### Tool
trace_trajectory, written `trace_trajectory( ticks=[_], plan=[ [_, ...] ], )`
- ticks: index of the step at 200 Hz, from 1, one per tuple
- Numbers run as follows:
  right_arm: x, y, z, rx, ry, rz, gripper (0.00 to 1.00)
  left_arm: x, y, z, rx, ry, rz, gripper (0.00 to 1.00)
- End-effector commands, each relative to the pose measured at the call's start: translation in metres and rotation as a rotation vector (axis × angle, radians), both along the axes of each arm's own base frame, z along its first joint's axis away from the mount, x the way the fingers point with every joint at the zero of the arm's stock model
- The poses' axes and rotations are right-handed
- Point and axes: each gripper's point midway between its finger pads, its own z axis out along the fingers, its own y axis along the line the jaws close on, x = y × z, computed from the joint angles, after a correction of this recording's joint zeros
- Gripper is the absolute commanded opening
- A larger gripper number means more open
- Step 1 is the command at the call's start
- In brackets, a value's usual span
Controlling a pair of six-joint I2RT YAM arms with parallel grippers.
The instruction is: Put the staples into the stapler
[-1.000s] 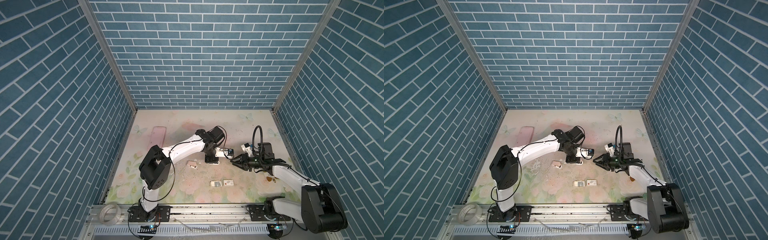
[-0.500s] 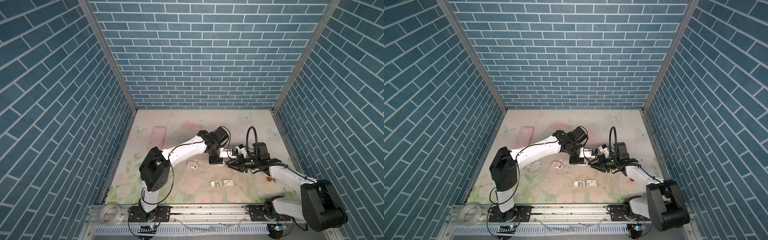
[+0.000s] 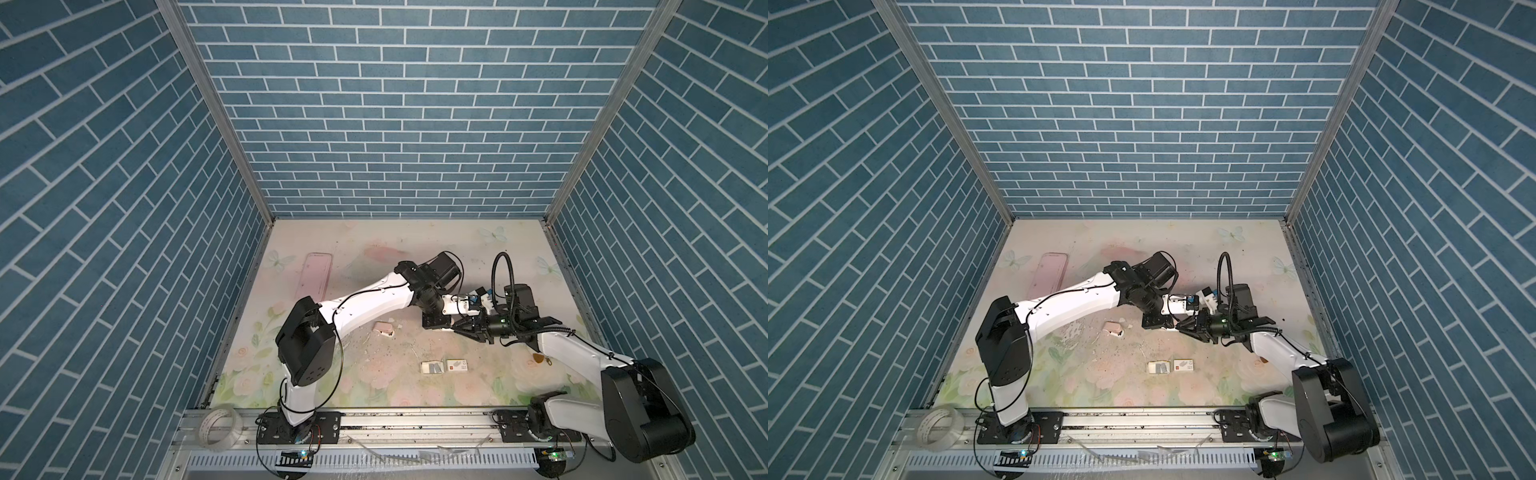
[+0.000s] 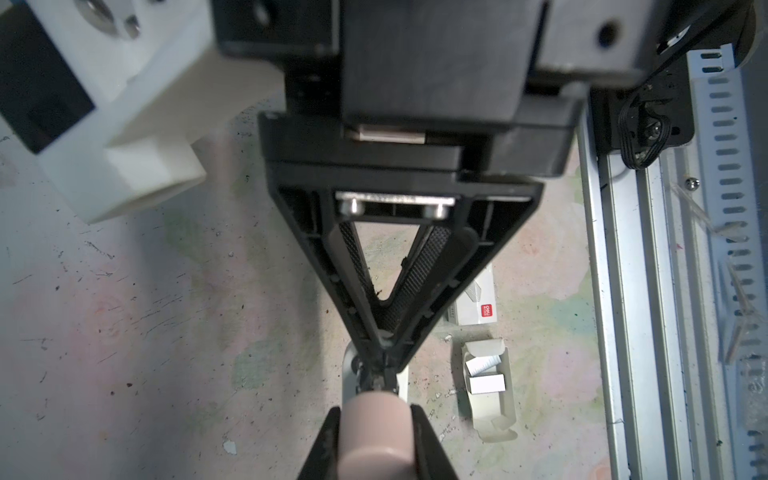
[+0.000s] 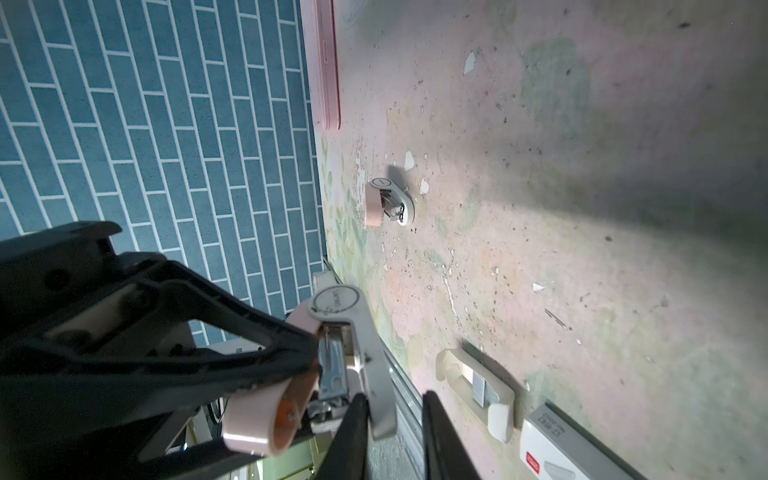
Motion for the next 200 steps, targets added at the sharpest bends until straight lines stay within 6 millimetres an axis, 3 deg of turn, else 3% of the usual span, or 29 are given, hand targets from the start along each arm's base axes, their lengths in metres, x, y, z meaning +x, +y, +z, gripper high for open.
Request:
trace_trajectory(
  ticks=[1,82,200],
  plan=[
    [0.005,0.004,0.007,0.025,-0.017,0.004,0.2,-0.004,-0.004,0.02,-0.054,-0.008,-0.003,0.08],
    [0.004,0.003,0.004,0.057,-0.021,-0.024,0.0,-0.001,-0.012,0.044,-0.108,-0.024,0.008,0.06],
    [0.014,0.006,0.017,0.119,-0.063,-0.077,0.0,0.021,-0.007,0.103,-0.225,-0.055,0.083,0.02]
  ],
)
